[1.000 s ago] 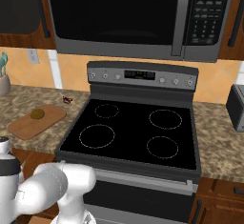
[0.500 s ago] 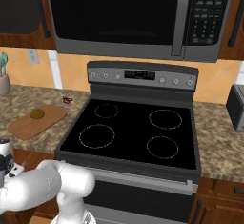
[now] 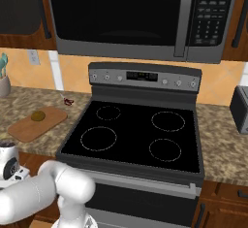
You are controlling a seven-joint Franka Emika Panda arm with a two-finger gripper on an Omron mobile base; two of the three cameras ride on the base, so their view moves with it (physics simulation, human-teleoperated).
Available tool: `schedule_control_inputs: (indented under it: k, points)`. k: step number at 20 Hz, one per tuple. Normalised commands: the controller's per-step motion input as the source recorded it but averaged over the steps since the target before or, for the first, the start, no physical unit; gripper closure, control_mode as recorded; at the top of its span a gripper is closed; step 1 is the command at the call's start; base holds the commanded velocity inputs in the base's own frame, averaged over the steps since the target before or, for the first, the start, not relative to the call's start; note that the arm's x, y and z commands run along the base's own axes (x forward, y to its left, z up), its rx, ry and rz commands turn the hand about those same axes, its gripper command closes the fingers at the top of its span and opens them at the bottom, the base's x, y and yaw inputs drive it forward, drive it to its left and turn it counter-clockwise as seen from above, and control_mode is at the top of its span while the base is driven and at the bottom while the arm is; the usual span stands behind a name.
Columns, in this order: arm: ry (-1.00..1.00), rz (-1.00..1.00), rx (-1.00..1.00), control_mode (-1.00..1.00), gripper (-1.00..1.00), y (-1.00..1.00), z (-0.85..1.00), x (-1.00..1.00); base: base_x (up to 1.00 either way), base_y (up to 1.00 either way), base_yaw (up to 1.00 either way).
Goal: Place the appropriate cutting tool for cutting the avocado skin on the cutting board.
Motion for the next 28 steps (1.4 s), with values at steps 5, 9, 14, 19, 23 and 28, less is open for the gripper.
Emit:
schedule_control_inputs:
  k: [5,9,14,19,23,28]
  points:
    - [0.00,0.03,0.00,-1.00,-1.00,0.06,-0.37,0.07,0.00,0.00,0.00]
    - [0.00,0.04,-0.01,-1.00,1.00,0.12,-0.52,-0.01,0.00,0.00,0.00]
    - [0.03,0.02,0.00,-1.00,1.00,0.10,-0.40,-0.02,0.00,0.00,0.00]
    - [0.01,0.00,0.03,-1.00,1.00,0.01,-0.24,-0.21,0.00,0.00,0.00]
    - [-0.01,0.04,0.06,-1.00,1.00,0.00,-0.01,-0.50,0.00,0.00,0.00]
    - [-0.05,0.10,0.04,-1.00,1.00,0.00,0.00,-0.58,0.00,0.00,0.00]
